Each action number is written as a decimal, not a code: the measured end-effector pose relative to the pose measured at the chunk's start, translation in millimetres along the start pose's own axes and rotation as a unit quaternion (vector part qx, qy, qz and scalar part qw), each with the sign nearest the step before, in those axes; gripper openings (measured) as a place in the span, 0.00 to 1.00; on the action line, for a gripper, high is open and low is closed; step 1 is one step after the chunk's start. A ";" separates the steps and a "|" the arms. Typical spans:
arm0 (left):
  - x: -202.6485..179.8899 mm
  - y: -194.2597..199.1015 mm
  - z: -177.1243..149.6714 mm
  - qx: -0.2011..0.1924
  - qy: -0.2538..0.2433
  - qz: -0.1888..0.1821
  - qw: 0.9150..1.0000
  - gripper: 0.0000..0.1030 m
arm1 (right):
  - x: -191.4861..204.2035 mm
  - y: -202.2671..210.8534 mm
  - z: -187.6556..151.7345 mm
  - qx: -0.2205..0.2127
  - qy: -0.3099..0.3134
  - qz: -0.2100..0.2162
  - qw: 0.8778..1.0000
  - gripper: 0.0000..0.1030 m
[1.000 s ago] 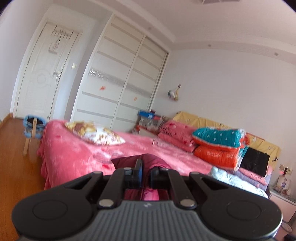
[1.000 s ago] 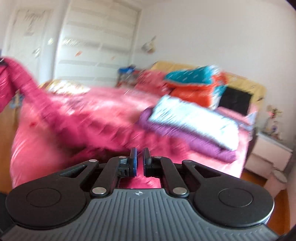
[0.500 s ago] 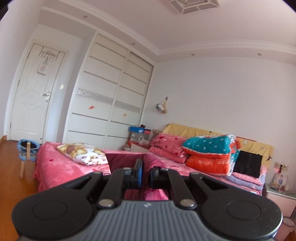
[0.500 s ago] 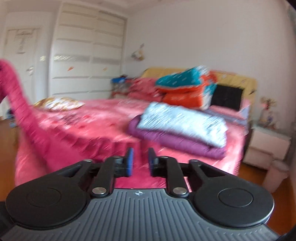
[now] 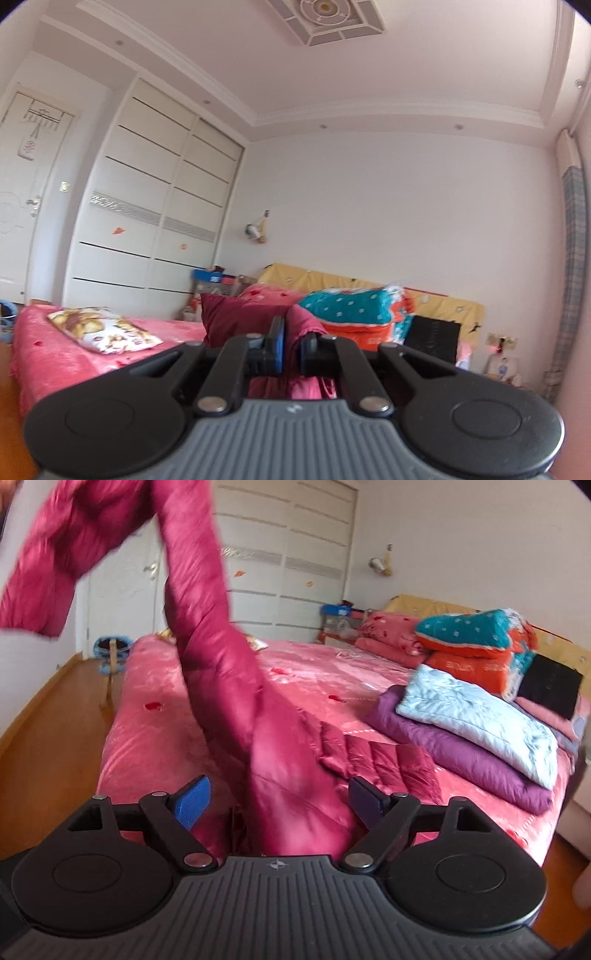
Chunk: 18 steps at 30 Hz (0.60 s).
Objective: Fold large clothes
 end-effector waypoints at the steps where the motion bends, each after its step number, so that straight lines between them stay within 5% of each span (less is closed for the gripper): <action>1: -1.4 -0.1 1.4 -0.002 -0.003 -0.003 1.000 0.05 | 3.0 -5.4 -2.3 0.003 0.004 -0.003 1.000 0.99; 3: -1.6 -0.3 4.5 -0.006 -0.008 -0.007 1.000 0.05 | 4.7 -18.9 -4.4 0.010 0.003 -0.008 1.000 0.92; 5: 0.1 -1.1 5.8 -0.008 -0.011 -0.009 1.000 0.05 | 0.2 -25.6 -4.6 0.011 -0.008 -0.018 1.000 0.50; 8: 2.9 -0.6 9.2 -0.018 -0.016 -0.009 1.000 0.05 | -17.3 -19.3 2.3 -0.002 -0.049 -0.020 0.999 0.34; 14: -2.0 5.3 26.5 -0.058 -0.029 -0.017 0.998 0.05 | -75.7 0.7 33.8 -0.035 -0.165 0.018 0.985 0.26; 18: -7.1 -18.1 25.8 -0.057 -0.045 -0.026 0.997 0.05 | -131.0 11.3 45.5 -0.047 -0.278 0.063 0.957 0.26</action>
Point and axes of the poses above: each gripper's, at about its wrist camera, not at the fingertips, and y roughly against the way its jaws point, x to its left, z to its top, the point moved 3 cm from there along -y, roughly the way its jaws point, and after that the axes turned 8 degrees about -z, right-handed, at the moved point
